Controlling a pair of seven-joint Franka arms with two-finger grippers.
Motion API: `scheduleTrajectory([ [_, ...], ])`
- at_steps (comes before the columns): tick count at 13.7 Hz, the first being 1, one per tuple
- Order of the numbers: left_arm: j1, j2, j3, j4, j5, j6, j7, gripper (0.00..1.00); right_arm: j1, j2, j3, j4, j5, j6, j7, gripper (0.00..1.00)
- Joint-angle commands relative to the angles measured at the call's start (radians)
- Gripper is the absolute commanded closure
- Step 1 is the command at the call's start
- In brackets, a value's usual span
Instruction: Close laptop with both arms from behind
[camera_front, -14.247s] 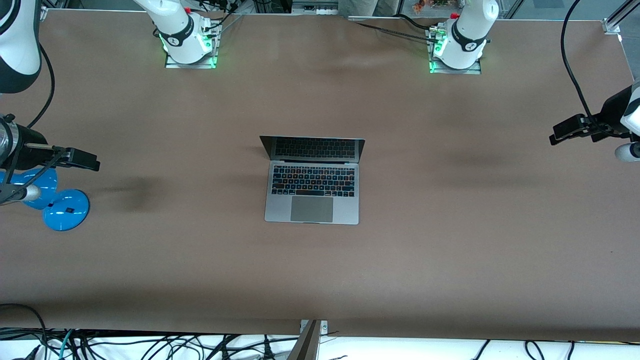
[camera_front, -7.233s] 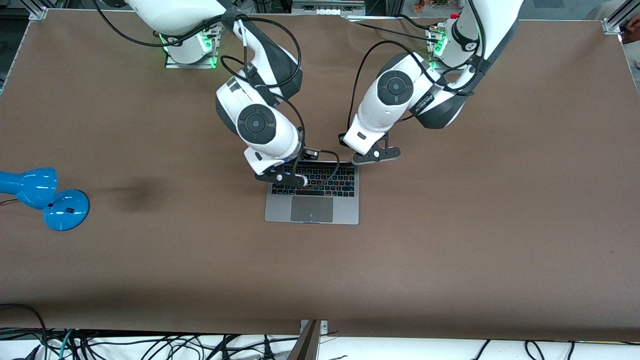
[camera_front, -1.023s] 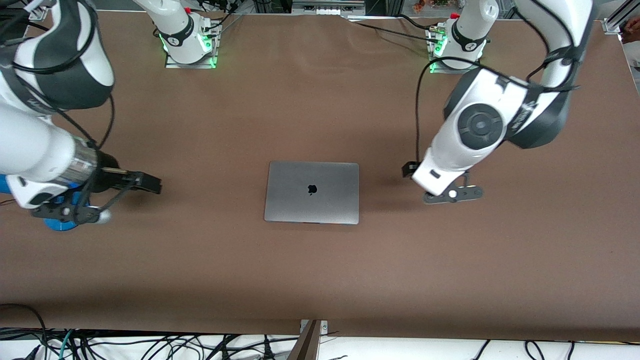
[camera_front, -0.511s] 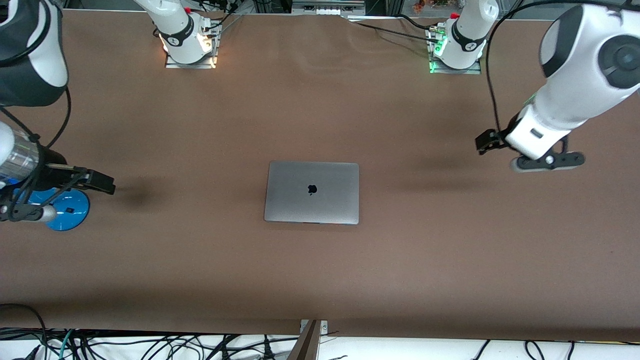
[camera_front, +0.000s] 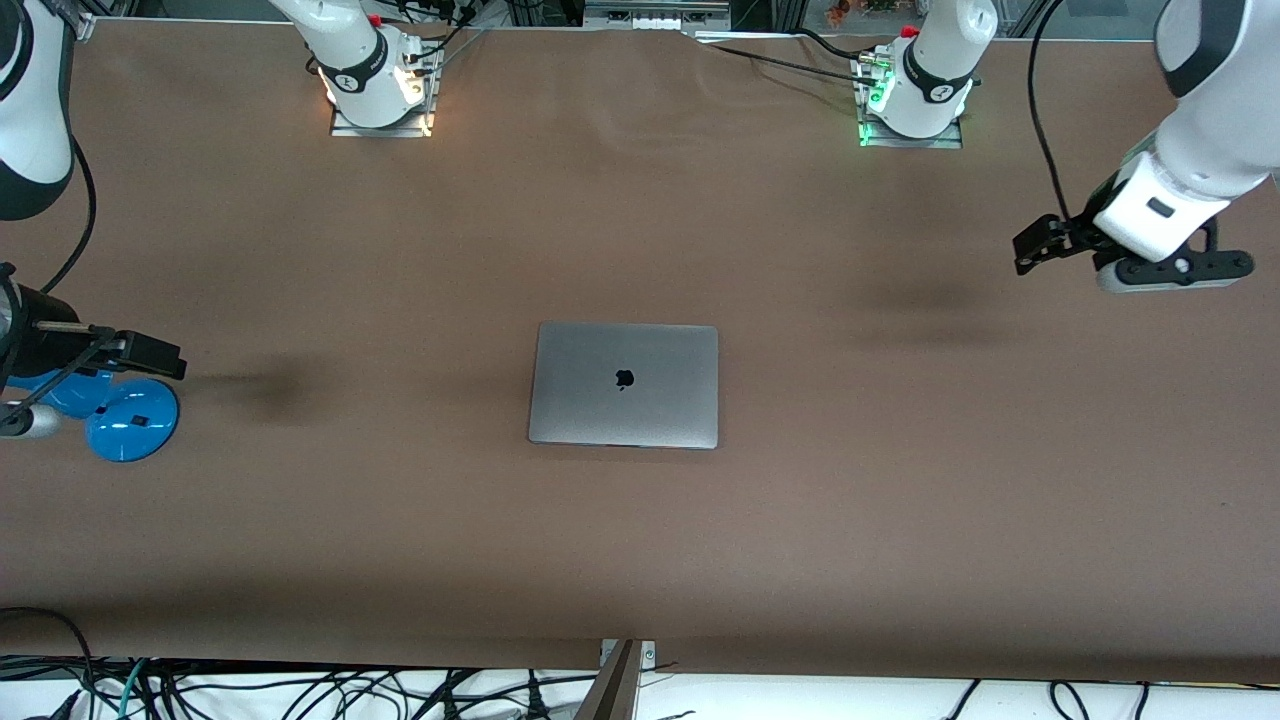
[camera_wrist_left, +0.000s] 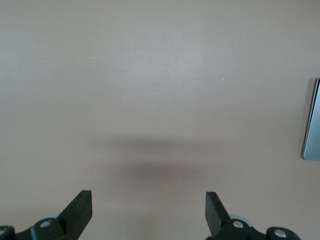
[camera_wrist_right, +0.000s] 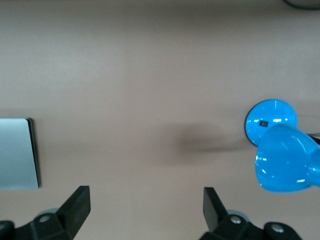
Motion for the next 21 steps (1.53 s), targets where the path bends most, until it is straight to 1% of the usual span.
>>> scheduleTrajectory([
  [1,-0.045,-0.011,0.077,0.075,-0.021,-0.089,0.085,0.00,-0.011,-0.044,0.012,-0.041,0.004,-0.031,-0.018,0.00],
  [2,-0.045,-0.011,0.090,0.092,-0.021,-0.101,0.098,0.00,-0.011,-0.047,0.012,-0.053,0.004,-0.029,-0.018,0.00],
  [4,-0.040,-0.002,0.088,0.120,-0.023,-0.133,0.104,0.00,-0.011,-0.076,0.012,-0.102,0.004,-0.020,-0.018,0.00],
  [6,-0.039,0.005,0.082,0.124,-0.029,-0.146,0.101,0.00,-0.011,-0.100,0.012,-0.144,0.006,-0.003,-0.014,0.00],
  [9,-0.034,0.007,0.080,0.127,-0.030,-0.156,0.101,0.00,-0.011,-0.125,0.012,-0.217,0.009,0.058,-0.007,0.00],
  [11,-0.033,0.012,0.080,0.127,-0.030,-0.164,0.102,0.00,-0.011,-0.133,0.013,-0.228,0.009,0.066,-0.006,0.00],
  [13,-0.030,0.012,0.080,0.127,-0.030,-0.166,0.102,0.00,-0.009,-0.155,0.015,-0.268,0.009,0.096,-0.004,0.00],
  [16,-0.024,0.012,0.079,0.127,-0.030,-0.173,0.102,0.00,-0.008,-0.174,0.018,-0.267,0.009,0.075,-0.004,0.00],
  [17,-0.022,0.012,0.079,0.127,-0.030,-0.176,0.104,0.00,-0.005,-0.175,0.021,-0.255,0.007,0.051,-0.006,0.00],
  [19,-0.020,0.012,0.079,0.127,-0.030,-0.178,0.104,0.00,0.009,-0.163,0.022,-0.178,0.006,-0.029,-0.004,0.00],
  [21,-0.019,0.012,0.079,0.127,-0.030,-0.180,0.104,0.00,0.018,-0.154,0.019,-0.175,0.004,-0.032,-0.004,0.00],
])
